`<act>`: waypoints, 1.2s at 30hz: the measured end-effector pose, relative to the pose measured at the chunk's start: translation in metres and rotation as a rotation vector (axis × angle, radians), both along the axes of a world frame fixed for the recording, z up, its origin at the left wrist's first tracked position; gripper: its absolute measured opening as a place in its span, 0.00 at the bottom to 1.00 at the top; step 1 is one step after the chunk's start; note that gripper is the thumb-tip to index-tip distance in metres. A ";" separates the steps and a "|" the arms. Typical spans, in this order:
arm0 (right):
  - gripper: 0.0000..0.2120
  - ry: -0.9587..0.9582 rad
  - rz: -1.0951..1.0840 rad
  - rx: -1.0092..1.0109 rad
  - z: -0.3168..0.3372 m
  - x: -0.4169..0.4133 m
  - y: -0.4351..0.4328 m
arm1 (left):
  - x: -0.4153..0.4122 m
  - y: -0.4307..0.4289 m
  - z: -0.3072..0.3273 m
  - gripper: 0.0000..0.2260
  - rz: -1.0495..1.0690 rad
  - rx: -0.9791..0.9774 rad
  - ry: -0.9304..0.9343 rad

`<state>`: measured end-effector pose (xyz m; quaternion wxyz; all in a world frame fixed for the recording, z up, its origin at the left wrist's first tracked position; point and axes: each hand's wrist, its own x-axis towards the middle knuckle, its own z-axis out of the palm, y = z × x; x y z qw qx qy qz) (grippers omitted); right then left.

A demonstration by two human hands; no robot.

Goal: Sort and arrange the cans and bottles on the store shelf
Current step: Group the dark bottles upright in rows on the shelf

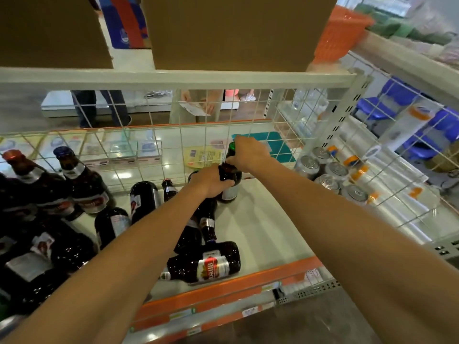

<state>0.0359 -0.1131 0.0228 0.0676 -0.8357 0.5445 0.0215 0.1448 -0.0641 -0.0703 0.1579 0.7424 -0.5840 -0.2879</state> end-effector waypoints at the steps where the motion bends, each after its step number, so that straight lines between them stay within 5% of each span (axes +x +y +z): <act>1: 0.19 -0.025 -0.006 0.006 -0.005 0.001 -0.002 | 0.002 0.000 -0.002 0.24 0.008 -0.013 0.005; 8: 0.20 -0.140 -0.047 0.086 -0.018 -0.011 -0.007 | 0.009 0.021 -0.003 0.23 0.053 -0.070 0.037; 13: 0.11 -0.188 -0.043 0.420 -0.040 -0.031 0.016 | 0.024 0.060 -0.001 0.19 0.134 -0.053 -0.006; 17: 0.13 -0.138 0.028 0.321 -0.058 -0.023 0.043 | 0.044 0.095 0.002 0.22 0.129 -0.003 -0.093; 26: 0.05 -0.144 0.520 0.318 -0.085 0.043 0.156 | 0.083 0.173 0.013 0.12 0.094 0.043 -0.163; 36: 0.19 0.234 0.608 0.032 -0.121 0.059 0.223 | 0.097 0.234 -0.012 0.18 0.075 -0.033 -0.157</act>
